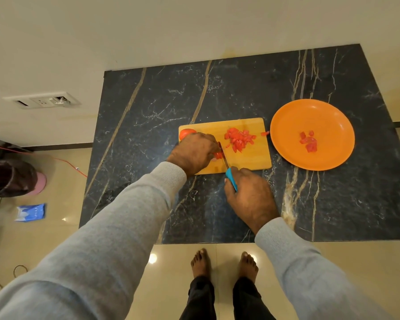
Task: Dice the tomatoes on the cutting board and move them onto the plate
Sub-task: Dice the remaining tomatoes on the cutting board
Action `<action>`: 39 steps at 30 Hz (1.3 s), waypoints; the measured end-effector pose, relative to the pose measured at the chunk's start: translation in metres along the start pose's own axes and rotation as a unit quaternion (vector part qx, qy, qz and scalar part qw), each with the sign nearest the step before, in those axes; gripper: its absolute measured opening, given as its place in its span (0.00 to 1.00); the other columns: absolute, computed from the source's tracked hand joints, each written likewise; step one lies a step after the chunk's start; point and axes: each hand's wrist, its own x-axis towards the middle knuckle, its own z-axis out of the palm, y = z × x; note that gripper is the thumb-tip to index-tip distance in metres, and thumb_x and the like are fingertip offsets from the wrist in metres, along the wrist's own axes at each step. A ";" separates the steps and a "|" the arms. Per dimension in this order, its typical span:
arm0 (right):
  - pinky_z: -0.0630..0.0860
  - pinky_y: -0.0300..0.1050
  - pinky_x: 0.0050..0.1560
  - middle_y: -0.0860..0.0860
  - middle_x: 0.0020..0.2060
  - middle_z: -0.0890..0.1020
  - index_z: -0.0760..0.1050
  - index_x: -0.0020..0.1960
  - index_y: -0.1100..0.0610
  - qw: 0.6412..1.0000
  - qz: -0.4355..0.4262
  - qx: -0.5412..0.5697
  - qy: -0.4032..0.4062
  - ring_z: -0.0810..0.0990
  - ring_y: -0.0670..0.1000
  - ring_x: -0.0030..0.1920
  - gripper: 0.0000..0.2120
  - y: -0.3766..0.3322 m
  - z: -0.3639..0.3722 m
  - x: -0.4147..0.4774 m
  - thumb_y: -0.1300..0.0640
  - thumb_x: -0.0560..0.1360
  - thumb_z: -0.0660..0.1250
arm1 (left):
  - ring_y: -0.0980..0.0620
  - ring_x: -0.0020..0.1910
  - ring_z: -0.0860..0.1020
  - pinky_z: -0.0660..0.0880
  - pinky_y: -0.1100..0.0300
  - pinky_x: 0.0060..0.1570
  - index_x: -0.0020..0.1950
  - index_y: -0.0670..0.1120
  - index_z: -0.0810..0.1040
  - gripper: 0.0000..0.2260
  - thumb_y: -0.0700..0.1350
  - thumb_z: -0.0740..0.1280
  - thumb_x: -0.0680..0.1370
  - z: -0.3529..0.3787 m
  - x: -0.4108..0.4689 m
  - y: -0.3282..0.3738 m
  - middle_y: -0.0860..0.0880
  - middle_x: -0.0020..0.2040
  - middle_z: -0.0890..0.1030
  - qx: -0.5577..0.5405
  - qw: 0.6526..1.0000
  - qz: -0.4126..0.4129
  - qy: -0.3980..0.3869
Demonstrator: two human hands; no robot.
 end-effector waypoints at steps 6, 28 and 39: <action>0.81 0.54 0.47 0.56 0.53 0.80 0.75 0.66 0.59 0.999 0.007 -0.040 -0.022 0.82 0.59 0.48 0.18 -0.006 0.001 0.022 0.49 0.82 0.59 | 0.48 0.61 0.81 0.78 0.48 0.63 0.66 0.49 0.84 0.14 0.49 0.67 0.83 0.000 0.001 0.002 0.50 0.63 0.84 -0.005 1.000 0.001 -0.001; 0.80 0.49 0.53 0.54 0.57 0.81 0.72 0.72 0.59 0.999 0.026 -0.002 -0.045 0.81 0.54 0.52 0.22 0.008 -0.004 -0.027 0.48 0.83 0.58 | 0.47 0.66 0.79 0.75 0.48 0.67 0.67 0.51 0.84 0.14 0.49 0.67 0.83 -0.003 -0.003 0.008 0.49 0.69 0.81 -0.029 0.999 -0.032 -0.020; 0.79 0.46 0.50 0.53 0.50 0.83 0.79 0.62 0.58 1.000 0.018 0.009 0.011 0.80 0.52 0.48 0.17 0.027 -0.019 -0.015 0.48 0.81 0.64 | 0.44 0.56 0.81 0.81 0.46 0.55 0.69 0.47 0.75 0.25 0.65 0.63 0.82 -0.002 -0.002 0.054 0.45 0.59 0.82 -0.010 0.974 -0.226 0.000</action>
